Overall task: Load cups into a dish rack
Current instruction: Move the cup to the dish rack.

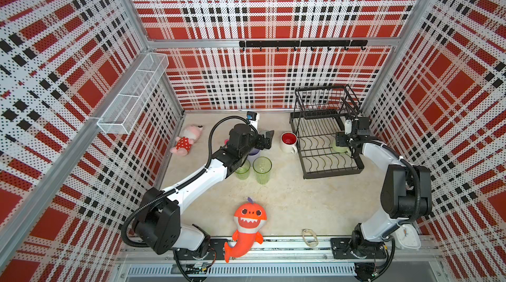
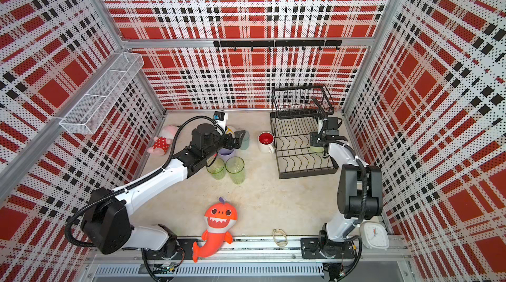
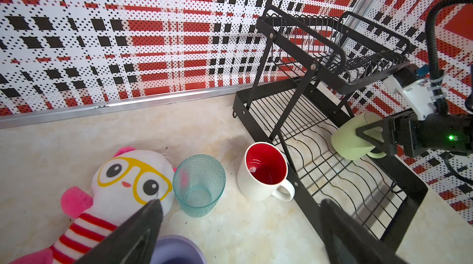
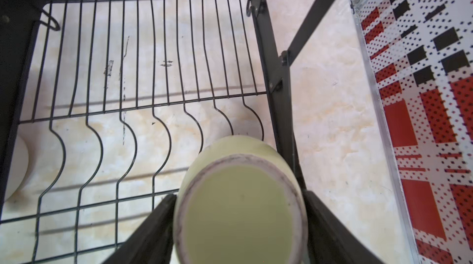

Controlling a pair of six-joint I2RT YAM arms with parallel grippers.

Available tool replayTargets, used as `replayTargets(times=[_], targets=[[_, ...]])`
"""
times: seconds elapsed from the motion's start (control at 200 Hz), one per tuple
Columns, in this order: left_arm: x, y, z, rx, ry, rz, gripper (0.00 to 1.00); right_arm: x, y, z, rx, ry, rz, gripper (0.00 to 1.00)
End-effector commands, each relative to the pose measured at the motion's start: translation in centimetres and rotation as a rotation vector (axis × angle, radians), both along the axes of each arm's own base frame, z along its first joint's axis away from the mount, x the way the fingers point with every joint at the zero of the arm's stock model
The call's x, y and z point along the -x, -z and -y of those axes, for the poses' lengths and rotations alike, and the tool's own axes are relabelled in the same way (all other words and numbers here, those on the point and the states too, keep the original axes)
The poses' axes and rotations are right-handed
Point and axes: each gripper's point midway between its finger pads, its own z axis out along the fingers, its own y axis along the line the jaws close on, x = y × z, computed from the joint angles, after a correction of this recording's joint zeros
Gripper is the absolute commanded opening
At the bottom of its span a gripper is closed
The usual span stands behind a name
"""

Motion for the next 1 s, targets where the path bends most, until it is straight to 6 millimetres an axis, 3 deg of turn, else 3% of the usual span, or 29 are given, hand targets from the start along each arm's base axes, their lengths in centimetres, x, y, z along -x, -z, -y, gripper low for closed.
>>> replayTargets(times=[0.0,0.401,0.631,0.802,0.992], targets=[[0.3,-1.1,0.1,0.021,0.012,0.032,0.98,-2.2,-4.0,0.7,-0.049,0.079,0.179,0.6],[0.3,-0.6,0.2,0.019,0.013,0.029,0.98,-3.2,-4.3,2.1,-0.017,0.156,0.221,0.59],[0.3,-0.6,0.3,0.022,0.016,0.026,0.98,-4.5,-3.3,1.9,-0.017,0.134,0.224,0.58],[0.3,-0.6,0.2,0.024,0.011,0.028,0.98,-4.4,-3.9,1.6,-0.033,0.124,0.237,0.56],[0.3,-0.4,0.3,0.023,0.016,0.022,0.98,-3.9,-3.1,1.5,-0.013,0.102,0.206,0.66]])
